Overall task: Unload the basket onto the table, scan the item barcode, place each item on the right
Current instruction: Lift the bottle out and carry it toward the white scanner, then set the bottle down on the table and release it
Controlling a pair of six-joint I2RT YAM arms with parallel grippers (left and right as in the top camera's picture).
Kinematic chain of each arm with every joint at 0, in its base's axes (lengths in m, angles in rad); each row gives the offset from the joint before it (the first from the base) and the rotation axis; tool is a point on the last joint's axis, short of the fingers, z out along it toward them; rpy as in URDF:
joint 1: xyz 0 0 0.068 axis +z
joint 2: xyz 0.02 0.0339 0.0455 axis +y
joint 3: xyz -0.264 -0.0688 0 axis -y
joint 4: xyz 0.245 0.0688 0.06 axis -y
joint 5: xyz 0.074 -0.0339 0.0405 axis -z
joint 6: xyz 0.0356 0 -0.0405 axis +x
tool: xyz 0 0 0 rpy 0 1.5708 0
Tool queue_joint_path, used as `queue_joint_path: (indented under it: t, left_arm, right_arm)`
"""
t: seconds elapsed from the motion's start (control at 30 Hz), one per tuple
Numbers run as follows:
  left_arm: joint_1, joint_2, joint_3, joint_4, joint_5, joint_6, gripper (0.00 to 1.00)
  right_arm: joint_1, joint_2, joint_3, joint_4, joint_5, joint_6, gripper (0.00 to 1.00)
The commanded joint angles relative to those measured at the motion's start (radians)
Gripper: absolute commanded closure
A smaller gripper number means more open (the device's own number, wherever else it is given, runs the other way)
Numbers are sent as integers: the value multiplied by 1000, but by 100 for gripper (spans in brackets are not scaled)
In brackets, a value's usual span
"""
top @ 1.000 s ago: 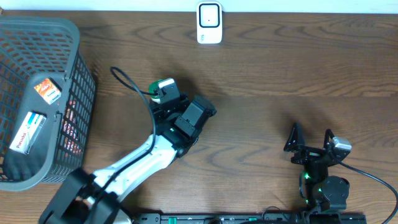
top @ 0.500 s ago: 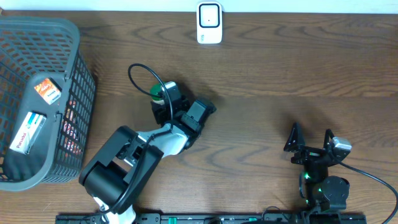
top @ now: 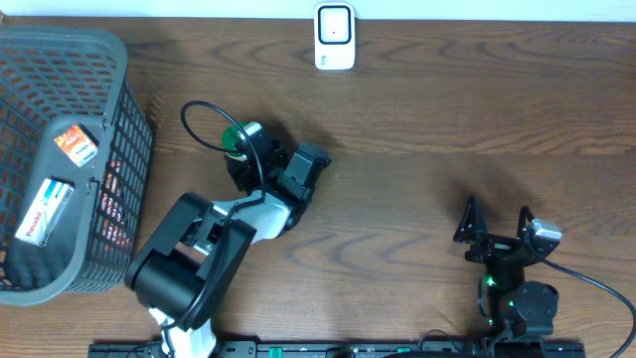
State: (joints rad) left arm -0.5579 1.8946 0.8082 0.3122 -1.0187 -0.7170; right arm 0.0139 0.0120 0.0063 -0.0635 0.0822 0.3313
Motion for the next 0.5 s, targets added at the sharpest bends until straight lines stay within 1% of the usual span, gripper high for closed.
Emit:
queue_joint_path:
  t: [0.0, 0.13, 0.23, 0.3, 0.37, 0.4, 0.47]
  left_arm:
    - [3, 98, 0, 44, -49, 2, 25]
    - [3, 191, 0, 113, -49, 29, 22]
    - [3, 211, 0, 120, -49, 33, 21]
    - [3, 207, 0, 131, -49, 37, 17]
    - [2, 201, 0, 164, -49, 71, 13]
    - [-1, 190, 0, 188, -49, 119, 10]
    - [-13, 160, 0, 194, -49, 187, 9]
  right_arm:
    - [-8, -5, -1, -4, 2, -11, 1]
    - [-8, -5, -1, -4, 2, -11, 1]
    - [-8, -5, -1, -4, 2, -11, 1]
    - [-8, -5, -1, -4, 2, -11, 1]
    - [-8, -5, -1, -4, 2, -11, 1]
    - [-8, -5, -1, -4, 2, -11, 1]
    - [-8, -5, -1, -4, 2, -11, 1]
